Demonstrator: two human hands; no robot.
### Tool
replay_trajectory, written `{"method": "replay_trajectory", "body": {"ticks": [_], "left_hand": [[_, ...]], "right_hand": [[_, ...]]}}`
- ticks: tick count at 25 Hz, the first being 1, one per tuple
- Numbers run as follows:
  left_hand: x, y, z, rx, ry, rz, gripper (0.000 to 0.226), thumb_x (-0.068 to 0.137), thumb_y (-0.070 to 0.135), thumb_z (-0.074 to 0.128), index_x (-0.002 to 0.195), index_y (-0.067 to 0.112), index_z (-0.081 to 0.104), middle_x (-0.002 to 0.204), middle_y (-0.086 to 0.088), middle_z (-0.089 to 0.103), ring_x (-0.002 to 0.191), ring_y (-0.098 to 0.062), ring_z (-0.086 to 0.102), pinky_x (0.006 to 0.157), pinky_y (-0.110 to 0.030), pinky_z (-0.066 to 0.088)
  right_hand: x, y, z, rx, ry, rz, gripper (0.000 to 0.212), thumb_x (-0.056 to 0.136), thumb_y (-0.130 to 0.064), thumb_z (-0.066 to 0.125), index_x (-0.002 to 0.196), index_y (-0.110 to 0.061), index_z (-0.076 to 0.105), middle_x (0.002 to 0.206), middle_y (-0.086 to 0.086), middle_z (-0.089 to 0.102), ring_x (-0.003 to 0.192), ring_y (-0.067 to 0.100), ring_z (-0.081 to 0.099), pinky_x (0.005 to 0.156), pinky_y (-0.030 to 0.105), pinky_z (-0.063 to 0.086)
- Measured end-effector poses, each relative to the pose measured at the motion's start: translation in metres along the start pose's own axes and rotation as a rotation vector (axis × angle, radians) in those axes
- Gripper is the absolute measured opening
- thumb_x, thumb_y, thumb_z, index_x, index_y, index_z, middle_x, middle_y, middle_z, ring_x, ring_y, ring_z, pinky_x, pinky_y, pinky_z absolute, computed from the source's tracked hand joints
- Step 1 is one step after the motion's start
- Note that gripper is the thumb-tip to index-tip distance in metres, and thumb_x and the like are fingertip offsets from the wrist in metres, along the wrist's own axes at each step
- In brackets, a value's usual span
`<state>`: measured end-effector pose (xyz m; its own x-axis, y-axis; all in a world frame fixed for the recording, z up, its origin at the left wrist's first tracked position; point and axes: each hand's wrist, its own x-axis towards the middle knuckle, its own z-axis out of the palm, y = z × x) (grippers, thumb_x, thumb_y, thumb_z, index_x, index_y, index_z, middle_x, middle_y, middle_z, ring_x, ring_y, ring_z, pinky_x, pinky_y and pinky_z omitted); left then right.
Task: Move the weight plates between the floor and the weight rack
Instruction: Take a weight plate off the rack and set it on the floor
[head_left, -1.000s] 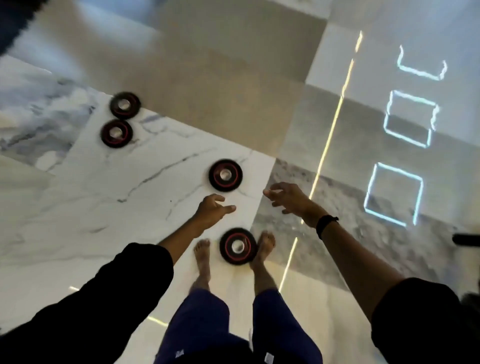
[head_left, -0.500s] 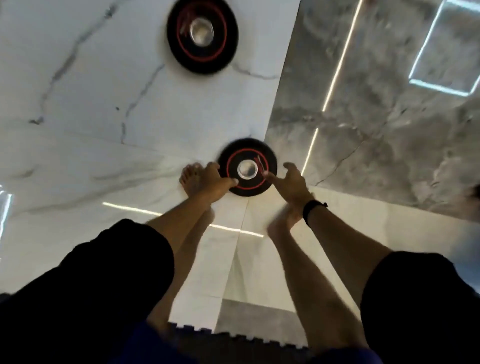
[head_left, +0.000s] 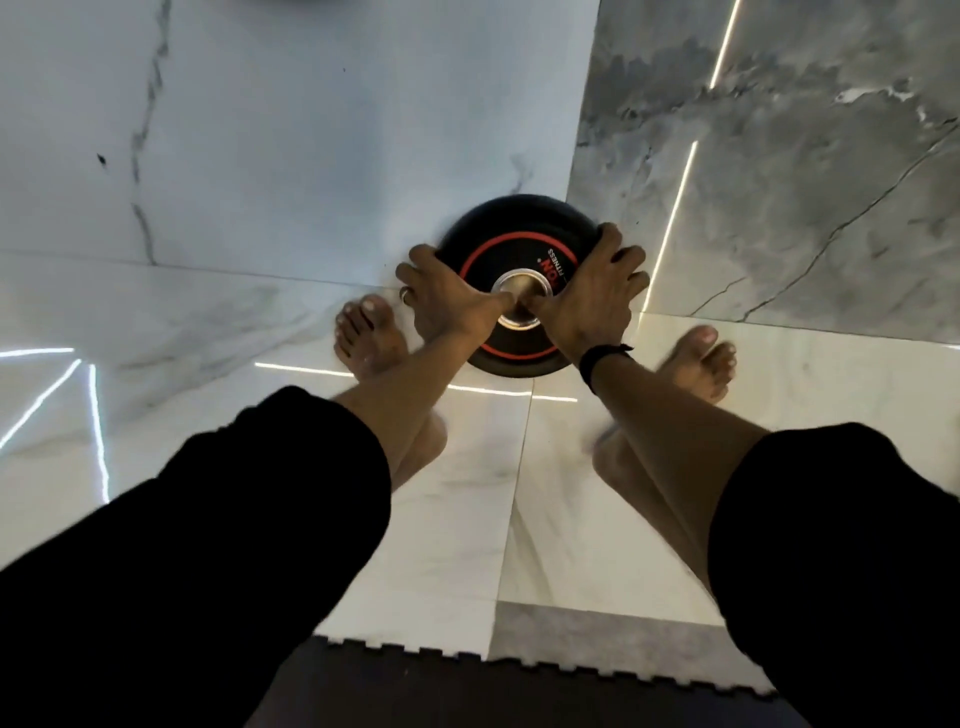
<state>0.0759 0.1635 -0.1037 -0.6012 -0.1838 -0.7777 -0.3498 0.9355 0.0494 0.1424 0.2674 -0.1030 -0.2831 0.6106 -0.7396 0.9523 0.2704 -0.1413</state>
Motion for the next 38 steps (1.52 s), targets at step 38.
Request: {"method": "replay_trajectory", "body": {"ticks": [38], "left_hand": [[-0.812, 0.191, -0.284, 0.335, -0.828, 1.747, 0.055, 0.047, 0.031, 0.098, 0.093, 0.014, 0.076, 0.086, 0.0, 0.077, 0.08, -0.014, 0.074, 0.08, -0.041, 0.06]], "right_hand": [[-0.687, 0.225, -0.535, 1.029, 1.212, 0.512, 0.104, 0.043, -0.039, 0.089, 0.13, -0.015, 0.038, 0.123, 0.013, 0.056, 0.115, 0.029, 0.056, 0.098, 0.04, 0.049]]}}
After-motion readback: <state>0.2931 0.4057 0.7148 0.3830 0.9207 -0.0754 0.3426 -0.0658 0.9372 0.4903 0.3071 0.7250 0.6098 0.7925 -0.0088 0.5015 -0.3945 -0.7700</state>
